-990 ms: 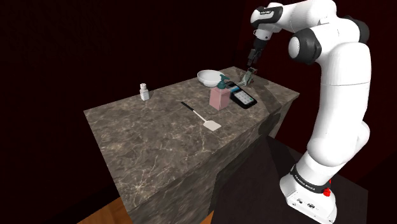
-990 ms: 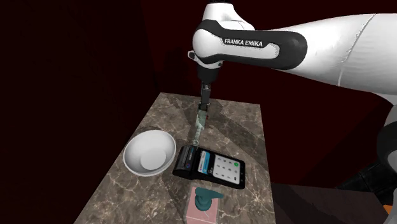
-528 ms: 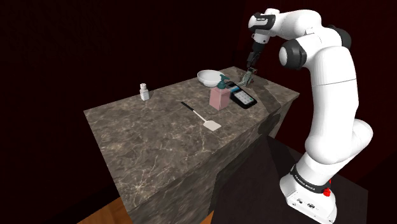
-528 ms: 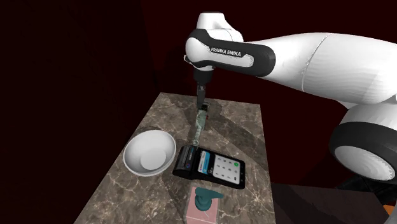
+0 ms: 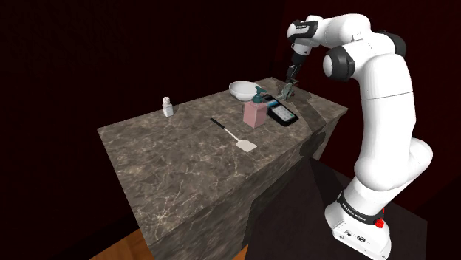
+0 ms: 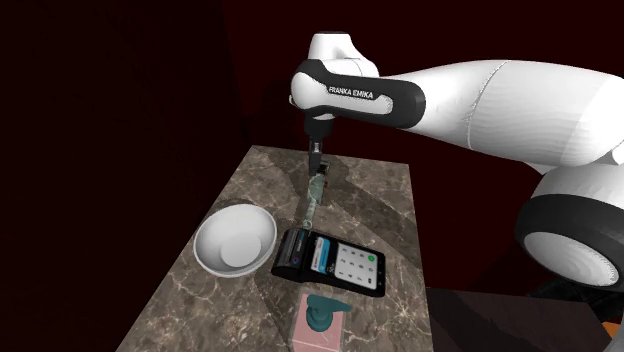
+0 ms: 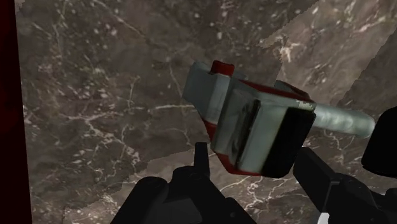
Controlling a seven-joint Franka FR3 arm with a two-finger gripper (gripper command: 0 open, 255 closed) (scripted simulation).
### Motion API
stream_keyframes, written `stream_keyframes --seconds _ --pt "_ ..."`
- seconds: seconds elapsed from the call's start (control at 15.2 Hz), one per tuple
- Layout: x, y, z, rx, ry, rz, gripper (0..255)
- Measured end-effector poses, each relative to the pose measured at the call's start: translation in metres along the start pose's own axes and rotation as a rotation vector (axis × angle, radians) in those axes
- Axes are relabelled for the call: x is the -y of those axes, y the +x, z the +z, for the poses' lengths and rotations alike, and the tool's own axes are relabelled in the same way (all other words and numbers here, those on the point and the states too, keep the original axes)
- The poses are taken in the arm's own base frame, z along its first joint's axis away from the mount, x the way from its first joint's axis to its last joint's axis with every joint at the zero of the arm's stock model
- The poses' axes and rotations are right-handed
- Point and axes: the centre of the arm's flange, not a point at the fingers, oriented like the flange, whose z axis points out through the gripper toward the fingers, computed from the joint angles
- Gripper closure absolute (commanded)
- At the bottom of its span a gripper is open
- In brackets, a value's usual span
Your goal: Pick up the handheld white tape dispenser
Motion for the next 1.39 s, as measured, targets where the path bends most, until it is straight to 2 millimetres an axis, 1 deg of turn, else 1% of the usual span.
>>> stream_keyframes --seconds 0.53,0.73,1.39 --pt "0.000 0.001 -0.002 0.001 0.000 0.000 255" --pt "0.002 0.002 -0.014 0.001 0.001 0.000 255" --pt "0.005 0.007 -0.066 0.001 0.001 0.000 255"
